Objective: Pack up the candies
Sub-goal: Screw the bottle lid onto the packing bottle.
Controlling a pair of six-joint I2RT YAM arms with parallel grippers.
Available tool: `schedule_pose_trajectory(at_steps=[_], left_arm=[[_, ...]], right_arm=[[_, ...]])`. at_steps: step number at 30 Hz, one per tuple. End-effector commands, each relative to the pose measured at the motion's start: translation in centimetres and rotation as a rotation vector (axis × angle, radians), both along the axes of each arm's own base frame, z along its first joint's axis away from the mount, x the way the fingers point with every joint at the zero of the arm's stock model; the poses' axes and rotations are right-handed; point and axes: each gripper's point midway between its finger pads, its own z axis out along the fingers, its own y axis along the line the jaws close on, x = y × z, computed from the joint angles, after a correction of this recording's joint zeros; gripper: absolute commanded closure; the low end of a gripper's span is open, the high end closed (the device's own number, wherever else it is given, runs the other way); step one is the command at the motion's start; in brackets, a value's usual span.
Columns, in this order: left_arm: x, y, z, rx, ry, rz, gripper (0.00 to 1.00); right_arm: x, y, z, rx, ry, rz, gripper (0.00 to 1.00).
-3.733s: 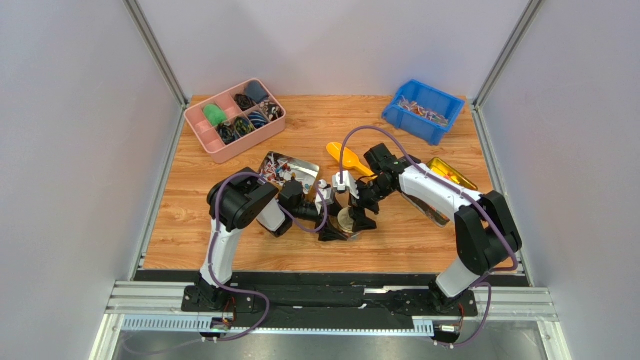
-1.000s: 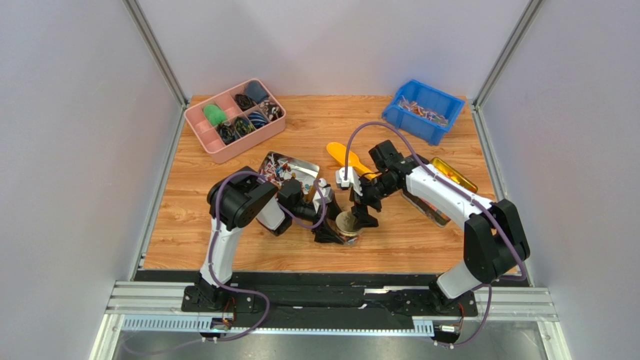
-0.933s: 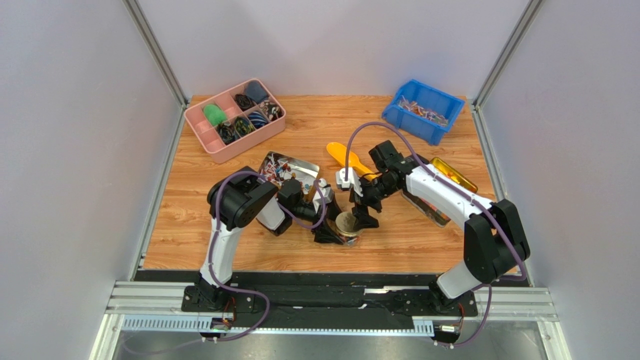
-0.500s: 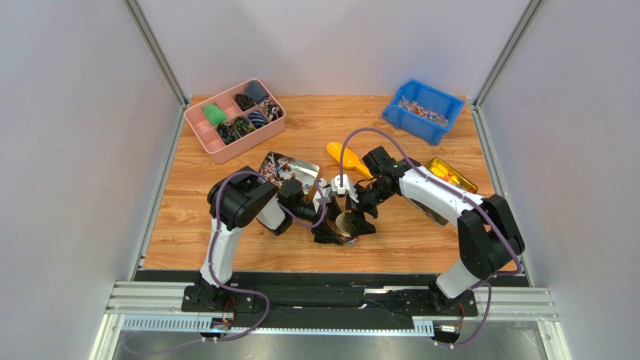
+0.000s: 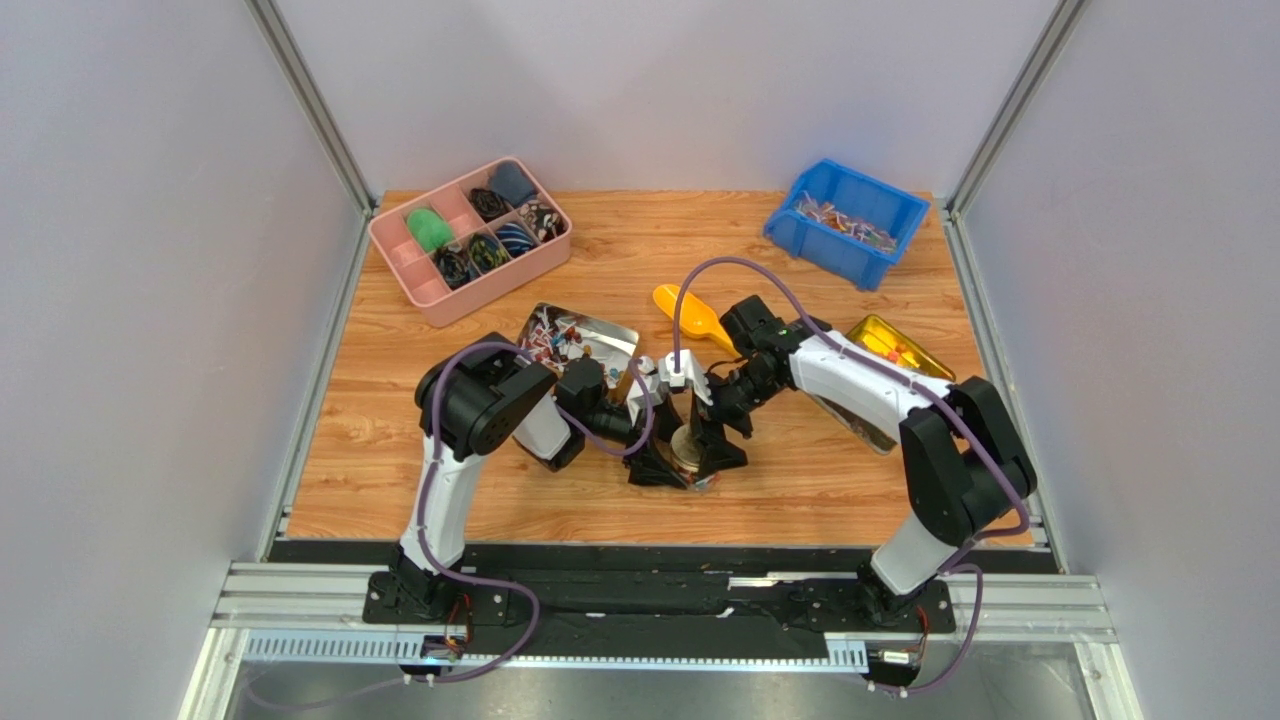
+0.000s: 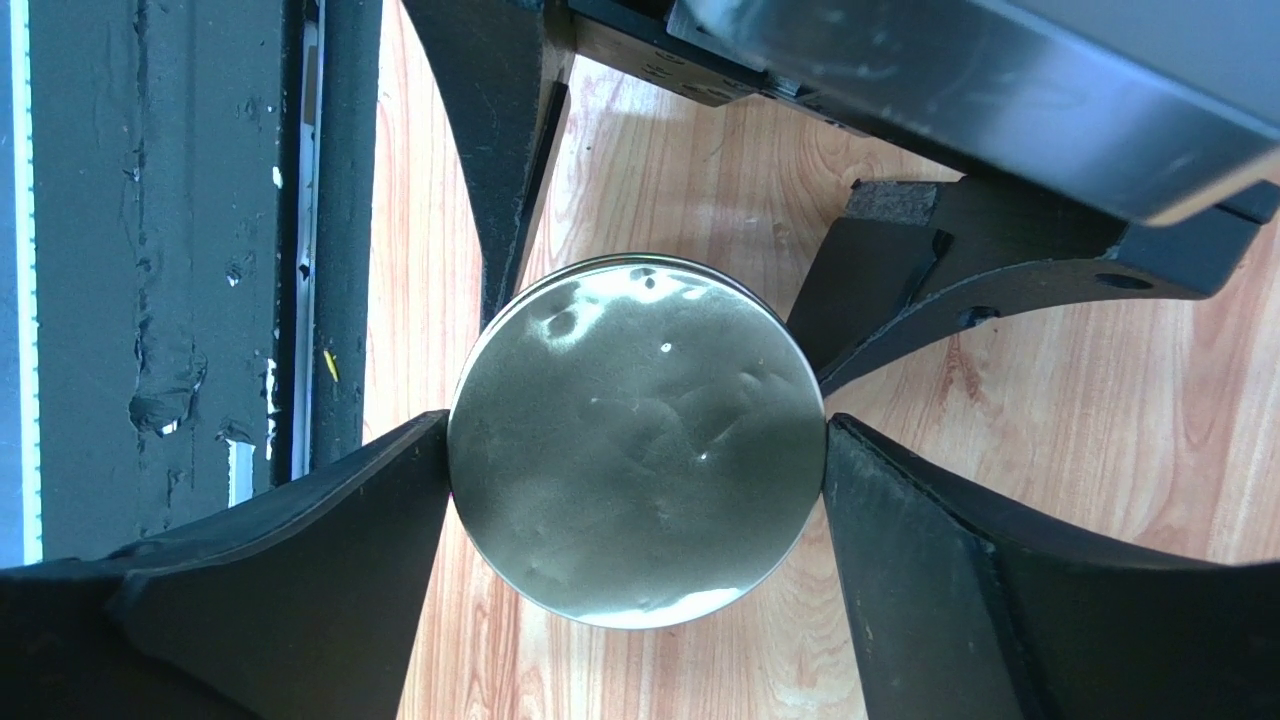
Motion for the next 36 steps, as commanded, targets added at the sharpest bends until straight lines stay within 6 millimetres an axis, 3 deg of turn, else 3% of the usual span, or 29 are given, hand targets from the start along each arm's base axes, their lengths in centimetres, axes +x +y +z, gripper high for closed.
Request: schedule_pose_trajectory(at_steps=[1,6,16,24,29,31,36], left_arm=[[1.1,-0.9,3.5,-0.160,-0.219,0.000,0.56],[2.3,-0.9,3.5,-0.159,-0.242,0.072,0.57],[6.3,-0.4,3.5,-0.135,-0.362,0.310,0.61],[7.9,0.0,3.6,-0.114,-0.423,0.404,0.63],[8.2,0.2,3.5,-0.104,-0.427,0.424,0.64],[8.2,0.1,3.4,-0.103,-0.427,0.424,0.64],[8.0,0.1,3.4,-0.105,-0.427,0.410,0.64]], right_arm=[[0.8,0.7,0.3,0.008,0.000,-0.012,0.13],[1.6,0.9,0.4,-0.004,0.002,-0.059,0.21],[3.9,0.9,-0.2,-0.041,-0.040,-0.212,0.22],[5.8,0.5,-1.3,-0.086,-0.105,-0.317,0.25],[5.8,0.5,-2.0,-0.114,-0.086,-0.337,0.29],[5.8,0.7,-1.8,-0.110,-0.087,-0.340,0.28],[5.7,0.9,0.0,-0.059,-0.138,-0.290,0.11]])
